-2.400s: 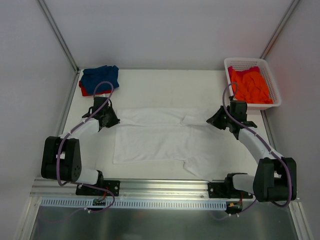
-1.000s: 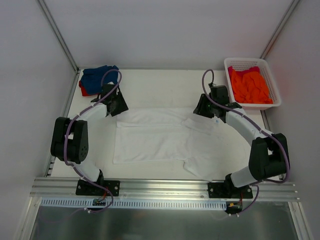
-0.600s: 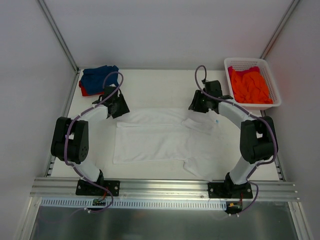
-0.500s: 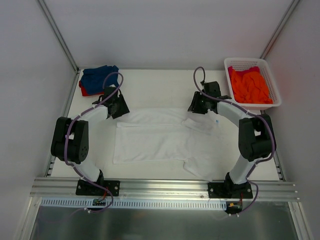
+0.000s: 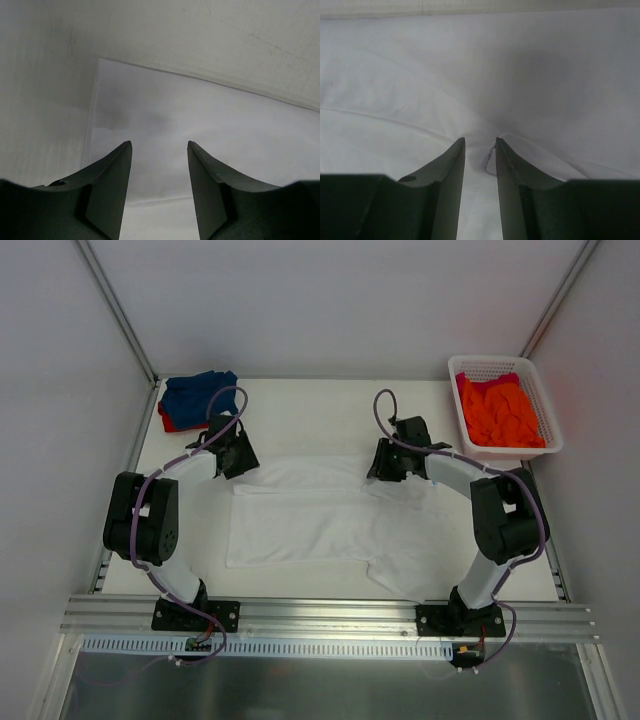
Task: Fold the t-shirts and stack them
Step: Fold the tshirt
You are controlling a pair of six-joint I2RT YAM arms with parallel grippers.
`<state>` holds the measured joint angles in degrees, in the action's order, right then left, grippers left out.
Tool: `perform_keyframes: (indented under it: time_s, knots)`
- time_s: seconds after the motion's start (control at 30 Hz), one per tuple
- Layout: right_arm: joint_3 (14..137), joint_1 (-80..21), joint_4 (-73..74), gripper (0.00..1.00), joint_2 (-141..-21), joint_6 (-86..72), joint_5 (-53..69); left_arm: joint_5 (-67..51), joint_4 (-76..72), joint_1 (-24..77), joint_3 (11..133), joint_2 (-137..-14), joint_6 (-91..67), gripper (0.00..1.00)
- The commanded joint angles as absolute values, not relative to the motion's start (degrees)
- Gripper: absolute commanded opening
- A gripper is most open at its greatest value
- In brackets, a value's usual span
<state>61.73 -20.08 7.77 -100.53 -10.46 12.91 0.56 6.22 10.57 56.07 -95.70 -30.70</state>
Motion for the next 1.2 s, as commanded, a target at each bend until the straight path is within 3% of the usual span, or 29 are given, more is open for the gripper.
perform_keyframes:
  time_s: [0.0, 0.23, 0.83, 1.17]
  knots:
    - [60.38, -21.09, 5.36, 0.34, -96.59, -11.6, 13.53, 0.62, 5.27, 11.16, 56.25, -95.63, -30.24, 0.48]
    - [56.87, -22.94, 4.74, 0.33, -93.79, -12.57, 13.1, 0.62, 5.19, 11.08, 56.43, -95.45, -29.97, 0.48]
    - [47.11, -32.26, 12.12, 0.33, -71.91, -15.74, 1.33, 0.26, 5.27, 11.16, 57.66, -95.45, -29.79, 0.48]
    - [55.01, -27.95, 13.8, 0.34, -81.63, -8.18, -1.67, 0.35, 5.27, 11.16, 57.66, -94.22, -29.53, 0.48]
